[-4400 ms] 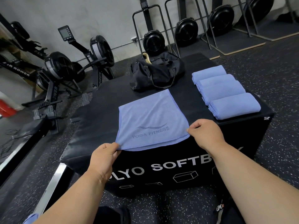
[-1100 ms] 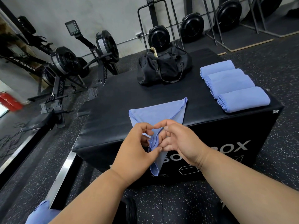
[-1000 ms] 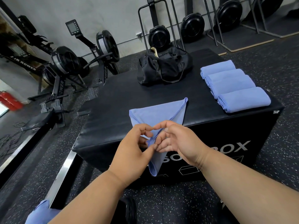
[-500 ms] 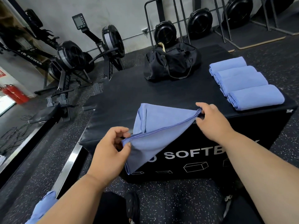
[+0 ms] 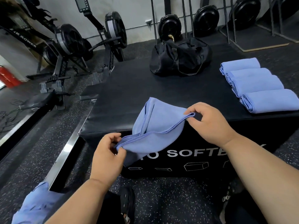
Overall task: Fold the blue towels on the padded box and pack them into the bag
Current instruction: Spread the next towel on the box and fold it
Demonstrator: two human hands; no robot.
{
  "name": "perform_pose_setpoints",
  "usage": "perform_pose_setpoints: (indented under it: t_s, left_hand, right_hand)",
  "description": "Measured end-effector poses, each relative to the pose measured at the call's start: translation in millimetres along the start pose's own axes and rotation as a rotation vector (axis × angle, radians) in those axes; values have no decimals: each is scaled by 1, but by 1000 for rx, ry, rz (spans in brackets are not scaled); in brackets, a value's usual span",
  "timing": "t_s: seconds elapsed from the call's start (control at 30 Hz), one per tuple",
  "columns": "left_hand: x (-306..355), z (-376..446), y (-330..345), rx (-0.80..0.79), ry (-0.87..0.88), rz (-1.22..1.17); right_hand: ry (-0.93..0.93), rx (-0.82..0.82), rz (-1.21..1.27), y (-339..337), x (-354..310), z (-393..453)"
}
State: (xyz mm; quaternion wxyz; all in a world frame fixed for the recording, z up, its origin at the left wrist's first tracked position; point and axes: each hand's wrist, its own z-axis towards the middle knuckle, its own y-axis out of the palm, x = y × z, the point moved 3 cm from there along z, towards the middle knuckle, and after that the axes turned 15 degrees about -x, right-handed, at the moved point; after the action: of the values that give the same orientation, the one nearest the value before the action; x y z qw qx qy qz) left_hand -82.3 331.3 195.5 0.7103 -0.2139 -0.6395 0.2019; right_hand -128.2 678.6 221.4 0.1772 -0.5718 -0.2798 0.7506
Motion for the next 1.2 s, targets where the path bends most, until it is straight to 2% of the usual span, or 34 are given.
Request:
perform_pose_setpoints:
  t_s: [0.2, 0.4, 0.53, 0.63, 0.77, 1.2]
  left_hand:
    - [-45, 9, -9, 49, -170, -6]
    - [-77, 23, -25, 69, -364, -29]
    - [-90, 30, -33, 86, -458, -25]
    - [-98, 33, -34, 71, -487, -25]
    - [-108, 35, -38, 62, -515, -27]
    - [-118, 35, -43, 61, -553, -78]
  right_hand:
    - [14, -48, 278, 19, -35, 49]
    - [147, -246, 123, 56, -34, 138]
    - [234, -287, 174, 77, -26, 181]
    - [321, -368, 210, 93, -22, 200]
    - [367, -456, 115, 109, -21, 214]
    - [377, -439, -117, 131, -22, 232]
